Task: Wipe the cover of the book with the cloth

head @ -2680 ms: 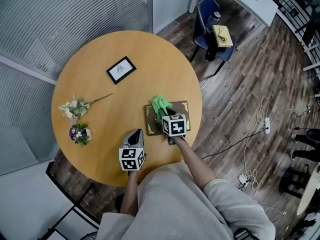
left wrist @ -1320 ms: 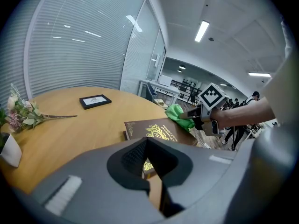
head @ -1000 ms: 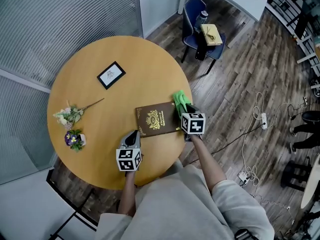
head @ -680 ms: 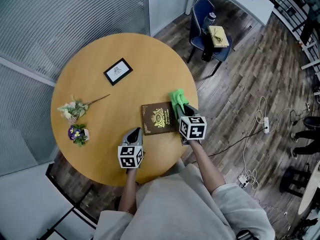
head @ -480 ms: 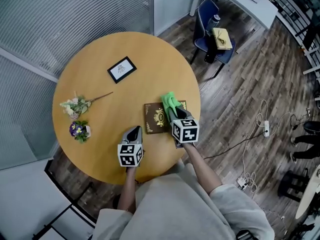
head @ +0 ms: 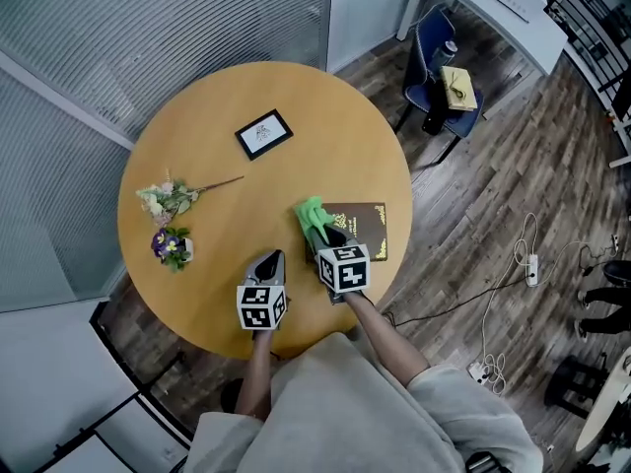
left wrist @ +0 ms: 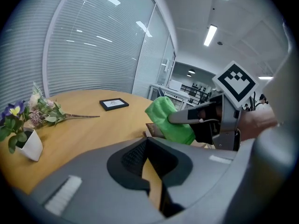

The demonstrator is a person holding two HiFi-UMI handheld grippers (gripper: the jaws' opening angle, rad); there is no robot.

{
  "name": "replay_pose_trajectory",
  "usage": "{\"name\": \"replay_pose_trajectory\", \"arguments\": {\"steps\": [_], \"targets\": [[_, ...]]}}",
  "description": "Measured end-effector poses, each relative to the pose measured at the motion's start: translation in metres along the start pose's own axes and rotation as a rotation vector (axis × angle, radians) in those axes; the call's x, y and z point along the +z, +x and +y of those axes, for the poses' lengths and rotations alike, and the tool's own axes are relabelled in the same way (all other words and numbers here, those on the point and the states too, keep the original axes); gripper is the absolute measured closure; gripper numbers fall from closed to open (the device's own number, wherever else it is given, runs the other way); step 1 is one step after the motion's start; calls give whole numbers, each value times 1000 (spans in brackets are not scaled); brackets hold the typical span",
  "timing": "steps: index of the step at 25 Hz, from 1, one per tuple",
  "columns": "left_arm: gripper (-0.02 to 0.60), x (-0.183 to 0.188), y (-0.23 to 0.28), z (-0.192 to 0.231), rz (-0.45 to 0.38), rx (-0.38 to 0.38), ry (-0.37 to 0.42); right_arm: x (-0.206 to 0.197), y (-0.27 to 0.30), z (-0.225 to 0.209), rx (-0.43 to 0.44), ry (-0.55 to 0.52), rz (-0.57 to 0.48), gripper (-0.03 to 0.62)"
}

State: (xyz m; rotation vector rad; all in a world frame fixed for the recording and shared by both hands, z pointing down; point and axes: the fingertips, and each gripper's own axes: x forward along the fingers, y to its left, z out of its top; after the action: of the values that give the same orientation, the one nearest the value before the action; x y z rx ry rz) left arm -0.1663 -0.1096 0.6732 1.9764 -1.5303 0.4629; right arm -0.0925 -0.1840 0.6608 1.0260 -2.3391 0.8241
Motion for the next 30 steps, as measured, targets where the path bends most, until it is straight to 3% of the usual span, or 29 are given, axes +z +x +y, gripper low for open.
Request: {"name": "replay_pose_trajectory", "arguments": {"steps": [12, 30], "targets": [[575, -15, -14, 19, 17, 33, -26, -47, 32, -4, -23, 52, 106, 523], [575, -13, 5, -4, 35, -23, 3, -51, 16, -42, -63, 65, 99, 522]]}}
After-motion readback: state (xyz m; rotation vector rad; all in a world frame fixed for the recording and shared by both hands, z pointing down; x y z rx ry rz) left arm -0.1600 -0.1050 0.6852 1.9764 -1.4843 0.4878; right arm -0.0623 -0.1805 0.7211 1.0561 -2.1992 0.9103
